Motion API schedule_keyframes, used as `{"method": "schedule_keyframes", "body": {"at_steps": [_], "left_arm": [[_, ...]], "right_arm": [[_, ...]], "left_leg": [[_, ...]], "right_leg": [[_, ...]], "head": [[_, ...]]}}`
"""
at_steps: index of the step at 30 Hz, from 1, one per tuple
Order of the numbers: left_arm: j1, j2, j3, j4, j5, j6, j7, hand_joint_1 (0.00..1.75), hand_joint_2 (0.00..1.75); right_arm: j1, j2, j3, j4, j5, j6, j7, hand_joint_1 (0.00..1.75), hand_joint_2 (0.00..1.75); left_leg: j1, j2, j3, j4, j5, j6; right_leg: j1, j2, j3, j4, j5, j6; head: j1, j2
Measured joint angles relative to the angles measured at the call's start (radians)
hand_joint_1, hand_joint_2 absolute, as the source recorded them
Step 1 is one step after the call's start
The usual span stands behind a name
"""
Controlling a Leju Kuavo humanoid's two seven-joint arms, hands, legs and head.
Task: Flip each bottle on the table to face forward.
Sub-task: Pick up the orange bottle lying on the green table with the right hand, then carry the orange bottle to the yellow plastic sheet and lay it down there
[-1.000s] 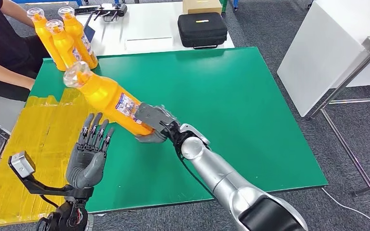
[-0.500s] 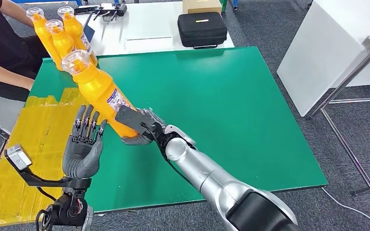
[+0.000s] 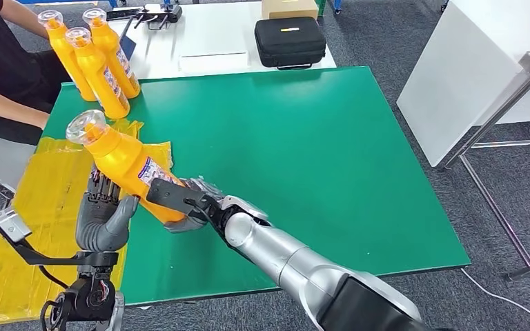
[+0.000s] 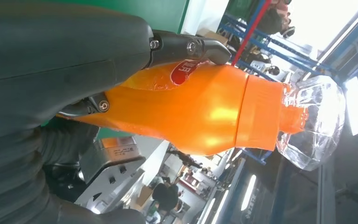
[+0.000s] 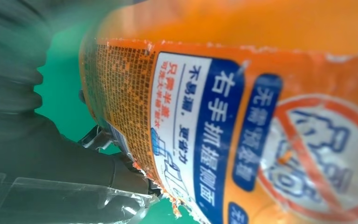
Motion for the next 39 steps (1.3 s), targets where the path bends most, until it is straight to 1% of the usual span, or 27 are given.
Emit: {"method": "schedule_keyframes", "body": {"at_steps": [4,7,12,16,21,30,39], "left_arm": [[0.0,-0.006,0.019,0.0,0.0,0.0,0.002,0.0,1.75],[0.0,-0.009,0.03,0.0,0.0,-0.001,0.018,0.0,1.75],[0.001,-0.011,0.048,0.0,0.0,-0.002,0.035,0.0,1.75],[0.006,-0.011,0.062,0.0,0.0,-0.003,0.036,0.0,1.75],[0.013,-0.011,0.073,0.0,0.0,-0.003,0.039,0.0,1.75],[0.017,-0.011,0.078,0.0,0.0,-0.006,0.041,0.0,1.75],[0.051,-0.011,0.092,0.0,-0.007,-0.023,0.021,0.0,1.75]], "right_arm": [[-0.03,0.0,0.053,0.016,-0.026,-0.008,0.005,1.75,1.75],[-0.054,0.0,0.103,0.027,-0.035,-0.03,0.013,1.75,1.75],[-0.099,-0.001,0.2,0.031,-0.03,-0.077,0.03,1.75,1.75],[-0.121,-0.001,0.251,0.031,-0.024,-0.091,0.031,1.75,1.75],[-0.133,-0.001,0.28,0.031,-0.022,-0.094,0.031,1.75,1.75],[-0.14,-0.001,0.299,0.031,-0.02,-0.098,0.026,1.75,1.75],[-0.119,-0.001,0.326,0.021,-0.028,-0.1,-0.028,1.75,1.75]], "left_leg": [[0.0,0.0,0.0,0.0,0.0,0.0],[0.0,0.0,0.0,0.0,0.0,0.0],[0.0,0.0,0.0,0.0,0.0,0.0],[0.0,0.0,0.0,0.0,0.0,0.0],[0.0,0.0,0.0,0.0,0.0,0.0],[0.0,0.0,0.0,0.0,0.0,0.0],[0.0,0.0,0.0,0.0,0.0,0.0]], "right_leg": [[0.0,0.0,0.0,0.0,0.0,0.0],[0.0,0.0,0.0,0.0,0.0,0.0],[0.0,0.0,0.0,0.0,0.0,0.0],[0.0,0.0,0.0,0.0,0.0,0.0],[0.0,0.0,0.0,0.0,0.0,0.0],[0.0,0.0,0.0,0.0,0.0,0.0],[0.0,0.0,0.0,0.0,0.0,0.0]], "head": [[0.0,0.0],[0.0,0.0],[0.0,0.0],[0.0,0.0],[0.0,0.0],[0.0,0.0],[0.0,0.0]]}}
